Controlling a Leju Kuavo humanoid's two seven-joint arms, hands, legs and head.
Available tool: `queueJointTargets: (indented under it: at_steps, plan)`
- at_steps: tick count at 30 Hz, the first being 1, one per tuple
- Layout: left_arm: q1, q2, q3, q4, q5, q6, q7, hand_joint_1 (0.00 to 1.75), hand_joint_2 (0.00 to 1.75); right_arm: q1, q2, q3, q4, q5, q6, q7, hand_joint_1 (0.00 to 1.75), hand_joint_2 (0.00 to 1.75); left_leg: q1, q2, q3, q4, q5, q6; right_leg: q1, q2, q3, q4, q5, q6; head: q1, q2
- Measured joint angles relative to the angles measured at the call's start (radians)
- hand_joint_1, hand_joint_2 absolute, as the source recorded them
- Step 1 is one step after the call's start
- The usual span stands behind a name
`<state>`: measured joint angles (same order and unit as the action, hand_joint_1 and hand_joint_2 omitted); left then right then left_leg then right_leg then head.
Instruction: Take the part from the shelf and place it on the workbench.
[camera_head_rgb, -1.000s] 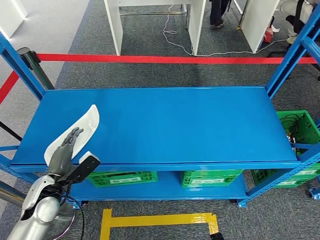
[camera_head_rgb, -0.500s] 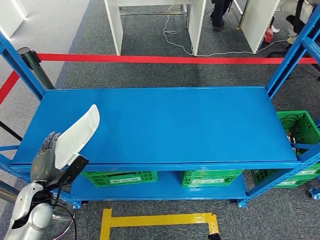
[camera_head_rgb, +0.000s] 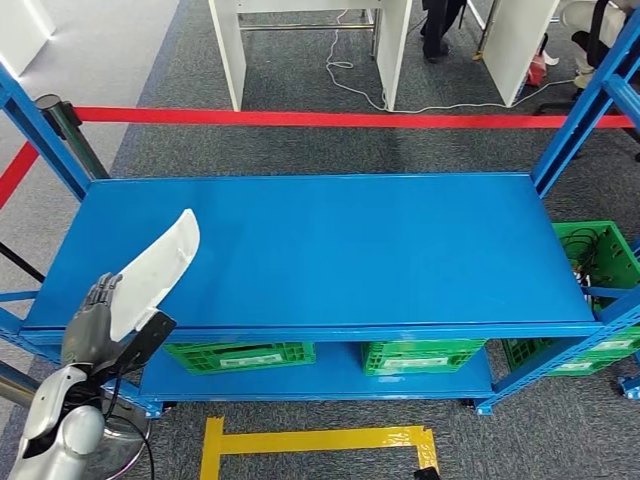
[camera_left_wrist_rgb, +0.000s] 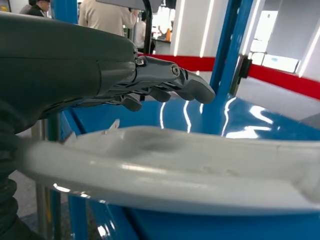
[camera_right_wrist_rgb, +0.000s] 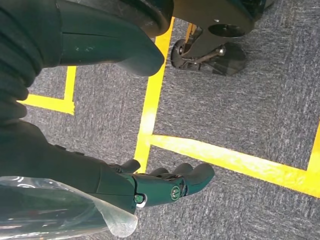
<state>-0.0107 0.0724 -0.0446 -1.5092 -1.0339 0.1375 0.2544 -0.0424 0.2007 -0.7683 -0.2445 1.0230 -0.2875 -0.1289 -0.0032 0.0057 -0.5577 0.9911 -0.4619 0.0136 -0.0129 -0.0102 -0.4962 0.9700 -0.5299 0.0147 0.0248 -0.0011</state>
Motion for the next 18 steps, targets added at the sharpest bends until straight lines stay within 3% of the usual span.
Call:
queueJointTargets:
  at_steps: [11,14,16,17,18]
  plan:
    - [-0.111,-0.005,0.020,0.172,0.002,-0.055,0.009,0.03,1.75,-0.010,0.000,0.000,0.000,0.036,0.018,0.018,0.00,1.75,0.000,-0.001,0.000,0.000,0.000,0.000,0.000,-0.003,-0.001,0.000,0.000,0.001,0.000,0.000]
    - [-0.133,-0.007,0.019,0.197,0.000,-0.061,0.007,0.30,1.75,-0.012,0.000,0.000,0.000,0.037,0.019,0.018,0.00,1.75,0.000,-0.001,0.000,0.000,0.001,0.001,0.000,-0.004,-0.001,0.000,0.000,0.001,0.000,0.000]
    - [-0.139,-0.008,0.018,0.208,-0.002,-0.064,0.006,0.37,1.75,-0.012,0.000,0.000,0.000,0.037,0.019,0.018,0.00,1.75,0.000,-0.002,0.000,0.000,0.002,0.001,0.000,-0.006,-0.001,0.000,0.001,0.002,0.000,0.000]
    - [-0.141,-0.009,0.016,0.212,-0.003,-0.065,0.005,0.55,1.75,-0.012,0.000,0.000,0.000,0.037,0.019,0.018,0.00,1.75,0.000,-0.003,0.000,0.000,0.003,0.002,0.000,-0.006,0.000,0.000,0.001,0.002,0.000,0.000]
    - [-0.142,-0.010,0.015,0.216,-0.003,-0.065,0.004,0.86,1.75,-0.012,0.000,0.000,0.000,0.037,0.018,0.018,0.00,1.75,0.000,-0.003,0.000,0.000,0.003,0.003,0.000,-0.007,0.000,0.000,0.001,0.002,0.000,0.000]
